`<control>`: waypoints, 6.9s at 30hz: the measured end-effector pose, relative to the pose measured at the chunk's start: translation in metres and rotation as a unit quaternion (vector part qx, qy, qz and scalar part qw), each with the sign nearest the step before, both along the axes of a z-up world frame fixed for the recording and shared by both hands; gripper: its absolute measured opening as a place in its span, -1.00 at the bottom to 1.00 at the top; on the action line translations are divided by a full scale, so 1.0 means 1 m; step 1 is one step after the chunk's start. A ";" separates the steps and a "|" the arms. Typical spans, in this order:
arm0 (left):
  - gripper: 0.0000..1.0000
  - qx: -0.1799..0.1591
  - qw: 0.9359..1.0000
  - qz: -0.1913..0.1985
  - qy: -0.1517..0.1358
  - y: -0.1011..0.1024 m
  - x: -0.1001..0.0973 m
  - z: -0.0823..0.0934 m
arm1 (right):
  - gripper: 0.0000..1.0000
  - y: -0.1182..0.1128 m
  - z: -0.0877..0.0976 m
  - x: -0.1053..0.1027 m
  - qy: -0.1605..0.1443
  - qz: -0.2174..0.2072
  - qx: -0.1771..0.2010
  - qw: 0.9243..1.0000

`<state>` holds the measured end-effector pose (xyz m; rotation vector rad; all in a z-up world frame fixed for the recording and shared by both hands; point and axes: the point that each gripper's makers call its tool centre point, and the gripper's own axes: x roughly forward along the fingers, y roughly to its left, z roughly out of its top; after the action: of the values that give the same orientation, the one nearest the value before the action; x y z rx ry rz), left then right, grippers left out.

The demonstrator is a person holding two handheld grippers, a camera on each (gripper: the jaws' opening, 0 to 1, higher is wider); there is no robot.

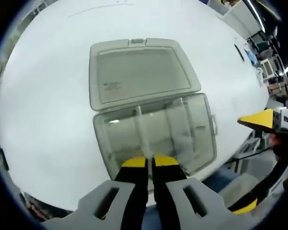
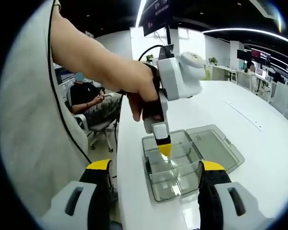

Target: Insert the divider into the dual guide fixture by aligning both edges with the guide slots and pushing it downward to the bottom, including one-sided entry, uneven engagement, binding, and posture correction.

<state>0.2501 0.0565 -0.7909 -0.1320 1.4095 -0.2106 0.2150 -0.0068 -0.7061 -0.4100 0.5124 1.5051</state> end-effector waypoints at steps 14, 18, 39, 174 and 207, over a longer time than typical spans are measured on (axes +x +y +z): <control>-1.00 0.058 0.998 -0.020 0.002 -0.002 0.000 -0.003 | 0.41 0.007 0.001 -0.005 -0.001 0.012 -0.004 1.000; -1.00 0.061 0.998 -0.021 -0.002 -0.003 0.000 -0.004 | 0.41 0.006 0.001 -0.005 -0.001 0.012 -0.007 1.000; -0.79 -0.140 0.982 0.078 -0.102 0.007 -0.001 0.015 | 0.41 0.001 0.003 -0.003 0.003 -0.005 -0.034 0.999; 0.39 -0.255 0.904 -0.067 -0.338 -0.011 -0.032 0.089 | 0.20 -0.210 -0.079 0.074 0.033 -0.195 -0.161 0.967; 0.40 -0.236 0.910 -0.061 -0.334 -0.007 -0.040 0.089 | 0.02 -0.221 -0.108 0.080 0.004 -0.101 -0.233 0.967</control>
<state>0.2099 0.0496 -0.7021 -0.3354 0.6594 -0.6382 0.2947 -0.2275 -0.8143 -0.6951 0.8939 1.1835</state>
